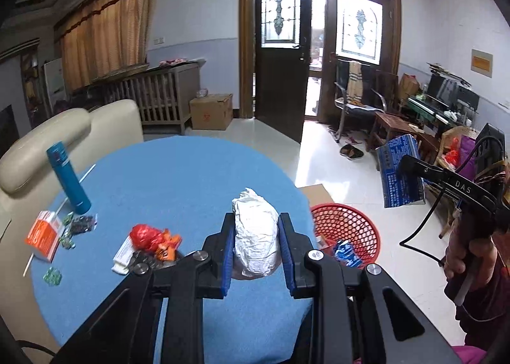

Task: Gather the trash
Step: 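Lower the toothpaste box into the red basket and open the right tool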

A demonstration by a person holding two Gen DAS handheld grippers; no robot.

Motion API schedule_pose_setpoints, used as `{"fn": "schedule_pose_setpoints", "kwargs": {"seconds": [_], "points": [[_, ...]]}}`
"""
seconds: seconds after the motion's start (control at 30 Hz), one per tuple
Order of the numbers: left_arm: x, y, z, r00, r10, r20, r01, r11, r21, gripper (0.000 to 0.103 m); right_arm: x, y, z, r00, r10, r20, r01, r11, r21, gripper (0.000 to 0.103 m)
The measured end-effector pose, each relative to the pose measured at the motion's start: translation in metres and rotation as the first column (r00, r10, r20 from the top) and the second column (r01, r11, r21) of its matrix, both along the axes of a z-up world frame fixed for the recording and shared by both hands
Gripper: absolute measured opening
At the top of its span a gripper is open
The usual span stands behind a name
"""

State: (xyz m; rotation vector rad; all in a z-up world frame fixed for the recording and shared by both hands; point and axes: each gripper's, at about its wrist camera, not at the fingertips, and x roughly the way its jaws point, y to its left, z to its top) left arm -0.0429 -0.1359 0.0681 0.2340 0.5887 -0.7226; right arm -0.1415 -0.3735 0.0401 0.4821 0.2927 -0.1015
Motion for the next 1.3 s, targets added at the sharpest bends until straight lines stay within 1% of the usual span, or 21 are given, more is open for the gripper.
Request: {"fn": "schedule_pose_setpoints", "kwargs": {"seconds": [0.13,0.2,0.3,0.37,0.43,0.5,0.53,0.6,0.67,0.73,0.83,0.87,0.9,0.97,1.03,1.07,1.1,1.13,1.17,1.27,1.3], "points": [[0.001,-0.026,-0.003,0.997,-0.072,-0.015,0.073,0.997,0.015,0.027,-0.020,-0.022,0.001,0.998,-0.070,0.004,0.070,0.998,0.006,0.044],[0.002,-0.043,-0.008,0.996,-0.092,-0.018,0.093,0.995,0.035,0.027,-0.028,-0.032,0.000,0.995,-0.098,-0.002,0.098,0.995,0.005,0.044],[0.008,-0.067,-0.016,0.987,-0.143,-0.074,0.146,0.989,0.038,0.027,-0.035,-0.045,-0.007,0.992,-0.127,-0.017,0.127,0.992,0.026,0.044],[0.011,-0.086,-0.021,0.982,-0.167,-0.091,0.172,0.984,0.050,0.027,-0.037,-0.054,-0.013,0.990,-0.136,-0.032,0.137,0.989,0.049,0.044],[0.011,-0.108,-0.028,0.966,-0.227,-0.125,0.235,0.971,0.051,0.027,-0.036,-0.061,-0.021,0.987,-0.147,-0.060,0.150,0.987,0.054,0.044],[0.013,-0.128,-0.037,0.955,-0.260,-0.146,0.271,0.961,0.061,0.028,-0.033,-0.070,-0.032,0.986,-0.148,-0.083,0.155,0.984,0.084,0.044],[0.014,-0.138,-0.042,0.946,-0.278,-0.169,0.291,0.954,0.063,0.028,-0.032,-0.075,-0.037,0.985,-0.147,-0.090,0.156,0.983,0.098,0.044],[0.018,-0.156,-0.055,0.919,-0.314,-0.238,0.336,0.940,0.054,0.028,-0.029,-0.083,-0.048,0.982,-0.151,-0.117,0.165,0.979,0.122,0.044],[0.019,-0.172,-0.067,0.906,-0.320,-0.277,0.349,0.935,0.062,0.029,-0.027,-0.091,-0.059,0.978,-0.150,-0.144,0.171,0.974,0.148,0.045],[0.024,-0.189,-0.084,0.881,-0.333,-0.336,0.375,0.924,0.067,0.030,-0.025,-0.102,-0.071,0.973,-0.156,-0.173,0.186,0.966,0.178,0.045],[0.028,-0.208,-0.102,0.868,-0.337,-0.365,0.391,0.916,0.085,0.033,-0.022,-0.113,-0.090,0.963,-0.164,-0.213,0.211,0.952,0.221,0.045],[0.028,-0.212,-0.105,0.866,-0.338,-0.368,0.396,0.914,0.092,0.038,-0.021,-0.118,-0.096,0.959,-0.170,-0.225,0.222,0.947,0.231,0.046],[0.030,-0.220,-0.111,0.867,-0.333,-0.372,0.396,0.913,0.104,0.047,-0.018,-0.123,-0.105,0.954,-0.172,-0.244,0.233,0.940,0.249,0.047],[0.038,-0.227,-0.113,0.872,-0.324,-0.368,0.385,0.917,0.106,0.059,-0.011,-0.127,-0.117,0.949,-0.170,-0.266,0.242,0.933,0.268,0.047],[0.044,-0.230,-0.112,0.878,-0.314,-0.362,0.369,0.925,0.092,0.067,-0.004,-0.132,-0.129,0.939,-0.167,-0.300,0.256,0.922,0.291,0.049],[0.047,-0.230,-0.111,0.873,-0.315,-0.371,0.369,0.926,0.082,0.071,-0.001,-0.134,-0.133,0.940,-0.158,-0.303,0.253,0.916,0.310,0.051],[0.049,-0.229,-0.111,0.870,-0.320,-0.375,0.372,0.925,0.075,0.071,0.002,-0.135,-0.137,0.940,-0.148,-0.307,0.252,0.909,0.333,0.054],[0.049,-0.229,-0.110,0.872,-0.318,-0.371,0.370,0.926,0.078,0.071,0.004,-0.136,-0.141,0.937,-0.143,-0.317,0.255,0.903,0.346,0.061],[0.049,-0.228,-0.109,0.881,-0.308,-0.360,0.362,0.928,0.091,0.071,0.006,-0.135,-0.143,0.933,-0.142,-0.332,0.262,0.899,0.352,0.065],[0.053,-0.209,-0.103,0.889,-0.301,-0.346,0.349,0.934,0.083,0.071,0.006,-0.131,-0.139,0.936,-0.143,-0.322,0.254,0.907,0.336,0.065],[0.053,-0.201,-0.101,0.897,-0.289,-0.334,0.336,0.937,0.093,0.071,0.004,-0.127,-0.133,0.938,-0.151,-0.311,0.251,0.916,0.314,0.065]]}}
